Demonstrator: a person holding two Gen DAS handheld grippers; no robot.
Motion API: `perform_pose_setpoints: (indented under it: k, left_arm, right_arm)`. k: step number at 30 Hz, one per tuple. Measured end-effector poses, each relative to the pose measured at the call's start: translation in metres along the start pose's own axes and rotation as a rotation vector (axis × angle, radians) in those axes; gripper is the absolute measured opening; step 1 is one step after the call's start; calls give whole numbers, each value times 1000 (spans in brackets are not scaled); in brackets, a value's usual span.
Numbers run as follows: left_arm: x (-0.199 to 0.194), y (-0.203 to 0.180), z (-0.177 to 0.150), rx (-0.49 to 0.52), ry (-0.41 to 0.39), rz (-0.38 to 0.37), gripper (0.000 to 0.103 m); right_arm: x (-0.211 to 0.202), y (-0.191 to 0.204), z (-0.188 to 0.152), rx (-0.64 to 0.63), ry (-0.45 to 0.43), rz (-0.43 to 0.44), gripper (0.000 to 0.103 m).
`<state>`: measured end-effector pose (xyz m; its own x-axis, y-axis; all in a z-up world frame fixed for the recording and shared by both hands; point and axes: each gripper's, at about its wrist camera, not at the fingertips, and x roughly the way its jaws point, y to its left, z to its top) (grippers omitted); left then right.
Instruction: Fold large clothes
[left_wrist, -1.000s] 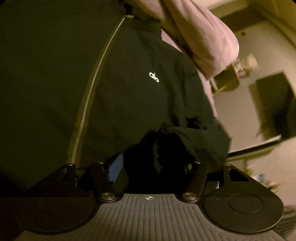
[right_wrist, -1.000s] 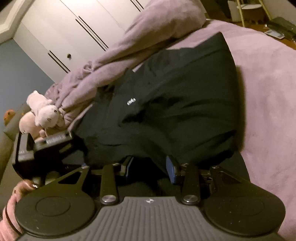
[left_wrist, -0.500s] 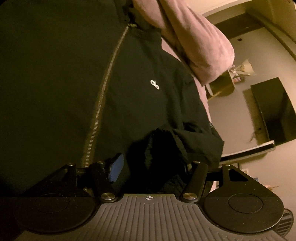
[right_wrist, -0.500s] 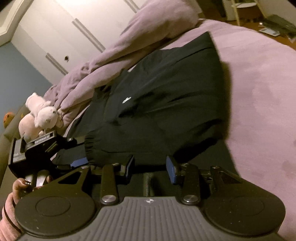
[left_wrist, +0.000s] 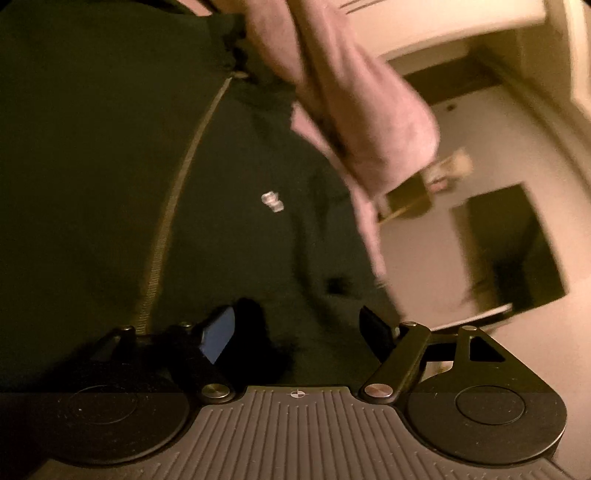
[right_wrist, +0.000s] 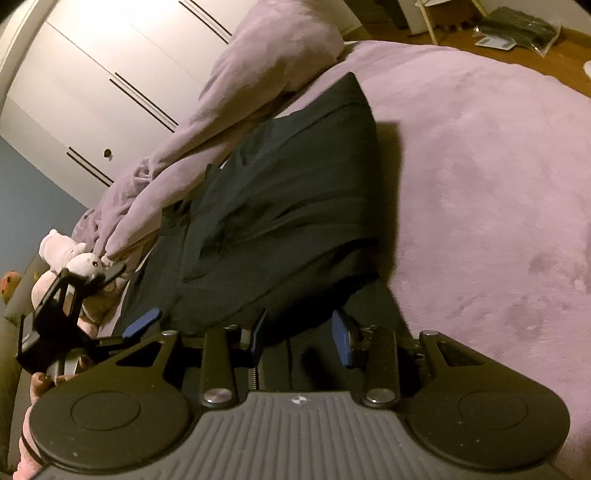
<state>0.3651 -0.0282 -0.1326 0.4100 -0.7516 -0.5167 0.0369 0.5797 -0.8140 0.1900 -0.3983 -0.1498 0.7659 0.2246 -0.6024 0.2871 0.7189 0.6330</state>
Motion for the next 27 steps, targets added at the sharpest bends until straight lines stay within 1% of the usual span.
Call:
perform_pose_setpoints:
  k: [2,3,5,6,7,8,9,10,11,14,15,16,17,18,20,21,22,23,24,25,26,27]
  left_arm:
    - [8,-4,-5,45,35,70,79]
    - [14,-5,-8,64,48,90,79]
    - [25,-3,-12,65,85,76,73]
    - [33,-2,-13,50,104,60,65]
    - [38,0,-17,43,113,62,40]
    - [46,-1,-17,43,127,76,21]
    - [48,-1,-20,47,139,90,16]
    - [50,-4,-18,53,135,107,15]
    - [47,-10,-12,80,112,112,14]
    - [14,-32,13,202,-7,141,14]
    - [0,-34,24,220,-42,157,14]
    - [-15,-32,37,231,-79,192,14]
    - [-28,-27,47,246,-115,247,14]
    - [-39,-23,55,278,-152,324,14]
    - [-56,-8,68,376,-235,555,14]
    - [-61,1,72,394,-255,637,14]
    - [-66,13,76,392,-271,707,15]
    - [-72,28,81,364,-280,744,16]
    - [-78,44,85,312,-281,740,18]
    - [-85,57,89,250,-278,701,23]
    - [-90,69,92,190,-279,644,27]
    - [-95,80,95,144,-283,588,35]
  right_arm:
    - [2,-3,0,11,1,-4,37]
    - [3,-4,0,18,0,-2,37]
    - [2,-4,0,25,-3,-1,37]
    - [2,-3,0,25,-4,-3,37]
    - [2,-3,0,24,-6,-5,37]
    - [2,-3,0,20,-6,-7,37]
    - [2,-2,1,20,-7,-11,37]
    - [2,-2,2,22,-7,-14,37]
    - [1,0,4,24,-9,-17,37]
    - [-1,6,11,3,-22,-31,37]
    - [-2,9,14,-11,-29,-35,37]
    - [-1,12,18,-25,-34,-39,37]
    - [0,15,22,-41,-37,-43,37]
    - [2,19,27,-57,-41,-48,37]
    - [10,26,35,-78,-45,-52,37]
    - [15,30,40,-85,-49,-52,37]
    - [19,33,44,-94,-53,-48,37]
    - [26,38,49,-94,-51,-45,37]
    - [32,42,53,-92,-47,-41,37]
    - [38,45,56,-90,-39,-34,37]
    - [46,49,60,-85,-30,-30,37]
    - [55,54,65,-81,-23,-28,37]
